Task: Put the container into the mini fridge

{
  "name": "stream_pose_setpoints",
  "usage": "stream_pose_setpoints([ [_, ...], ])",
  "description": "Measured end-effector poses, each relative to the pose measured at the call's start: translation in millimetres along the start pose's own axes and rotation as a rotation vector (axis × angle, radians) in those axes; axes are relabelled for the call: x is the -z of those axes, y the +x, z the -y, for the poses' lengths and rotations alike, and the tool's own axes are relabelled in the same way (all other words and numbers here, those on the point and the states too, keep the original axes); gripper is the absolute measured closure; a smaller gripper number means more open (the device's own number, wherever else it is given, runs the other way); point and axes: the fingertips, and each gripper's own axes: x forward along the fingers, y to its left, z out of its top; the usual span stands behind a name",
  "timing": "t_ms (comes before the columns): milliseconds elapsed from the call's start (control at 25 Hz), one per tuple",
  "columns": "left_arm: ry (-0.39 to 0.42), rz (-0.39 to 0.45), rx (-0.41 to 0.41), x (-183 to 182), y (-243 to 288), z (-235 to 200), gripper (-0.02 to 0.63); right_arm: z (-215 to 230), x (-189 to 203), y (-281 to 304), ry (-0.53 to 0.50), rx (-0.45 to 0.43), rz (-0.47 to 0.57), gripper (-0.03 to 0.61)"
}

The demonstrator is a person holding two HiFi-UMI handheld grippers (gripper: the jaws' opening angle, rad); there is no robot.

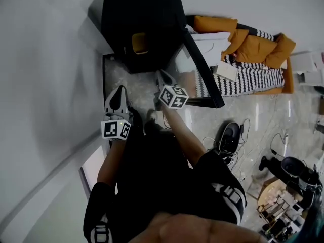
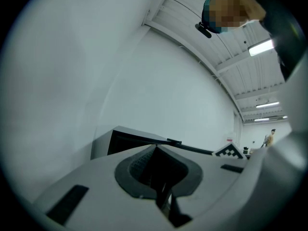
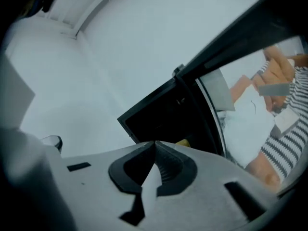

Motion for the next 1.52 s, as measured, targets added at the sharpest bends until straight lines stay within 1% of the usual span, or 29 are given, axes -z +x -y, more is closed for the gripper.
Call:
stream_pose_setpoints([
  [240,0.034,-0.001,0.045,-16.5,-10.0,13.6,0.609,-31.4,-19.4,-33.8,-0.143,-0.03,0.013,0.577],
  [360,0.032,0.007,0.058,-18.1,-13.6,10.6,0.609,-51.7,-26.2,-46.3,-0.228,-0.04,0.025,0.575],
  [440,0.046,0.0,0.06,-21.5,-16.0,7.4,0.609,-64.1,-26.4,-52.5,-0.262,-0.042,0.028,0.575],
  [640,0.047,0.0,0.062,-36.7,-24.0,-4.6,0.609,-91.8,-19.8,-61.8,-0.3,-0.033,0.015,0.575],
  [800,0.048,-0.006,0.065,-49.9,-31.6,-14.4,0.609,-111.6,-18.6,-70.4,-0.3,-0.015,0.019,0.575],
  [1000,0.039,-0.012,0.075,-52.8,-39.4,-22.8,0.609,-135.3,-14.8,-82.9,-0.339,-0.035,0.026,0.575],
  [1160,0.041,-0.007,0.096,-51.1,-41.6,-22.0,0.609,-143.2,-8.9,-88.0,-0.379,-0.03,0.021,0.575],
  [1520,0.034,-0.002,0.115,-53.6,-43.0,-21.5,0.609,-153.5,-10.6,-93.0,-0.387,-0.04,0.041,0.575],
])
